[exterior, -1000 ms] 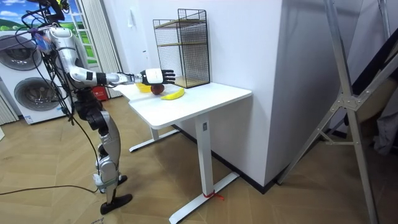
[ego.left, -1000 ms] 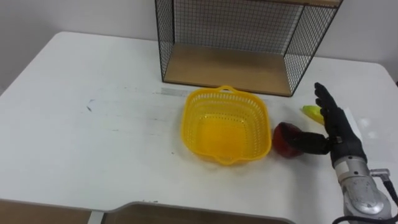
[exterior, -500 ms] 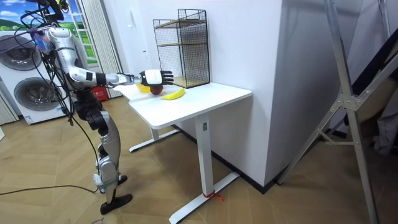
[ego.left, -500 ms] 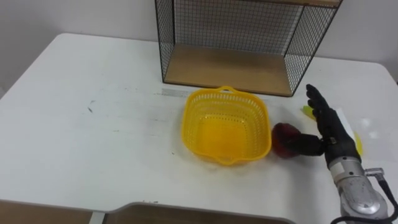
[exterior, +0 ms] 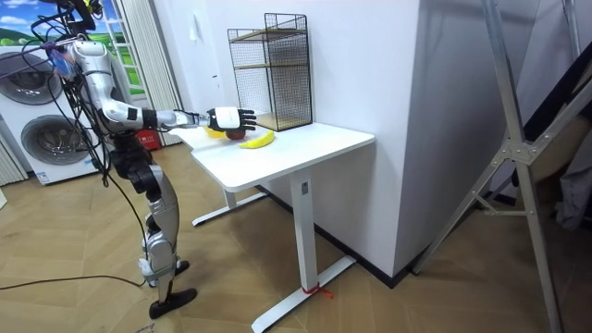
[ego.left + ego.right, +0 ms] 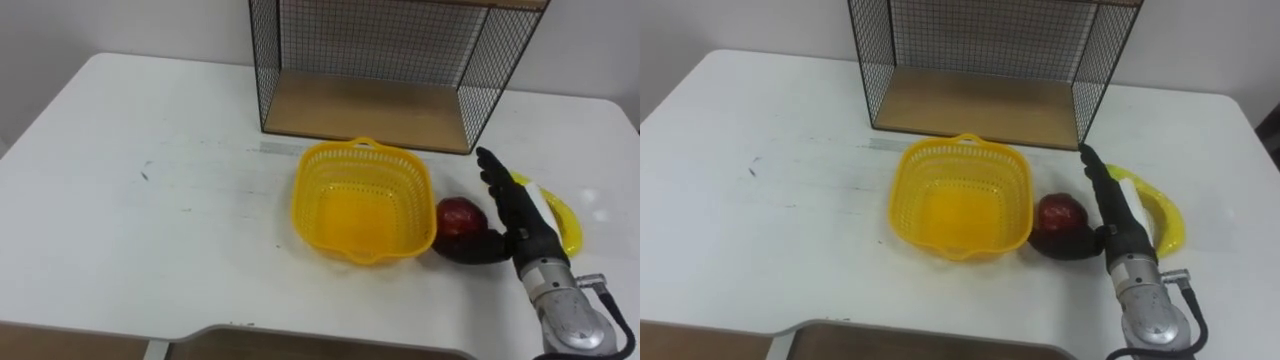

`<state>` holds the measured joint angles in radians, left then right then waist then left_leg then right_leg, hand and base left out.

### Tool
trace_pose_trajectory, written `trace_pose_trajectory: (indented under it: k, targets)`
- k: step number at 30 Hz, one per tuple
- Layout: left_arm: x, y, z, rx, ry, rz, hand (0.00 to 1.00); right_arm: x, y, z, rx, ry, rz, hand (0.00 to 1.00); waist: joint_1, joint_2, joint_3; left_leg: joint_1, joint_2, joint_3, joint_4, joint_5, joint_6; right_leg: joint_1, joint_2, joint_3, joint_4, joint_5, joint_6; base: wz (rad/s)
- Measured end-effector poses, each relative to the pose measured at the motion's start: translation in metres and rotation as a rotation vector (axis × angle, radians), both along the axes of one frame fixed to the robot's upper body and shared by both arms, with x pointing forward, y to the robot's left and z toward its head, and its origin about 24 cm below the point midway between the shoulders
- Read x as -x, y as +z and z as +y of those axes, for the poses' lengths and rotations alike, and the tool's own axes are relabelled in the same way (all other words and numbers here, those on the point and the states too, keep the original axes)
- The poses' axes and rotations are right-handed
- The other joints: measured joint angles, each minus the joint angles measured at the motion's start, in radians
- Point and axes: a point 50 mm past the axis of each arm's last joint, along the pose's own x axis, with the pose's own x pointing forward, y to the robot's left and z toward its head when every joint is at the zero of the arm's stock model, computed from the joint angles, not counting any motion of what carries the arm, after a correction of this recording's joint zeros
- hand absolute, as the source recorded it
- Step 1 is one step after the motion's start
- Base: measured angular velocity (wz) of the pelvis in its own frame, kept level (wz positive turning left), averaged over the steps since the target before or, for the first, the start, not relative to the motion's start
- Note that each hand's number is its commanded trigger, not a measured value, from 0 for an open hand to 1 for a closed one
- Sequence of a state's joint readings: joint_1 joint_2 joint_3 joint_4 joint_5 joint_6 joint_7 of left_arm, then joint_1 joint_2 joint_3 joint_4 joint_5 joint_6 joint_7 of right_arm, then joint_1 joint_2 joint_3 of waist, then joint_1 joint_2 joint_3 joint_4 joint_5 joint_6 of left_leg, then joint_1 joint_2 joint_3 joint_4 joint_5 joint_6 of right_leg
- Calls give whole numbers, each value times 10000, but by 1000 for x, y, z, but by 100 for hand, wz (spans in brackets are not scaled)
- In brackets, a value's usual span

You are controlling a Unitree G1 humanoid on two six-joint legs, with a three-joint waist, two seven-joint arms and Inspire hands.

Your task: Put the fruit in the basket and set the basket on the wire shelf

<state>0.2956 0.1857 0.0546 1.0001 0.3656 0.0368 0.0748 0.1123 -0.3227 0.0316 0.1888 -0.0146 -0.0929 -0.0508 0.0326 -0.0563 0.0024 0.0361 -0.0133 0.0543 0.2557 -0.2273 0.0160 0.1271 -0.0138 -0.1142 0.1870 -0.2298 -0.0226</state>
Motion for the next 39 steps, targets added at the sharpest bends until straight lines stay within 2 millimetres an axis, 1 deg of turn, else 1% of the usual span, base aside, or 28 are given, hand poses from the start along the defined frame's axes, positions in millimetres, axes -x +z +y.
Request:
trace_pose_trajectory:
  k: [3, 5, 13, 18, 20, 21, 22, 23, 26, 32, 39]
  targets:
    - [0, 0, 0, -1, 0, 1, 0, 3, -9, 1, 166, 80, 434, 0, 4, -27, 0, 13, 1, 5, 0, 0, 0, 0, -1, 0, 1, 0, 0, 0]
    - [-3, 0, 0, -4, -17, -59, 0, 6, -12, 2, 328, 190, 572, 0, -5, -22, 2, 6, 1, 11, 1, 0, 0, -8, -1, -6, 0, 0, 0, 0]
    - [-8, 1, 3, -97, -70, -192, 0, 9, -17, 1, 486, 311, 867, 0, -3, -43, -6, 16, 4, 20, -26, 0, 0, -15, 1, 0, 1, 0, 0, 0]
    - [-9, 2, 5, -143, -90, -208, 0, 8, -19, 0, 638, 361, 988, 0, -4, -108, -25, 25, 4, -16, -27, 1, 0, 5, 4, 3, 1, 0, 0, 0]
    - [-10, 2, 5, -156, -97, -219, 0, 9, -21, 0, 645, 389, 1060, 0, 0, -140, -11, 29, 2, -29, -20, 1, 1, 12, 2, 3, 1, 0, 0, 0]
    - [-10, 2, 6, -162, -95, -204, 0, 9, -21, 0, 633, 415, 1086, 29, 0, -143, -6, 29, 3, -31, -16, 1, 1, 15, 2, 3, 0, 0, 0, 0]
    - [-9, 2, 6, -170, -89, -174, 0, 9, -22, 0, 624, 414, 1154, 79, 5, -159, -3, 32, 2, -38, -5, 1, 1, 29, 1, -1, 2, 1, -1, 0]
    - [-8, 2, 6, -171, -81, -145, 0, 10, -24, -1, 612, 385, 1223, 100, 7, -169, -10, 36, -1, -44, -5, 1, 1, 38, -2, -4, 3, 1, 0, 0]
    - [-7, 2, 6, -186, -61, -94, 0, 8, -25, -2, 674, 307, 1206, 100, 2, -168, -11, 40, -1, -55, 2, 1, 1, 49, -2, -11, 7, 4, 3, 0]
    - [-7, 2, 6, -201, -47, -50, 0, 2, -22, -15, 1237, -363, 997, 100, -8, -156, -15, 35, -1, -159, 3, 1, 0, 89, 4, -142, -1, 5, 2, 5]
    - [-6, 2, 7, -248, 3, 68, 0, 4, -27, -19, 1217, -706, 1164, 100, -15, -128, -41, 100, -5, -177, -8, 1, -1, 152, 1, -164, -12, 5, 2, 1]
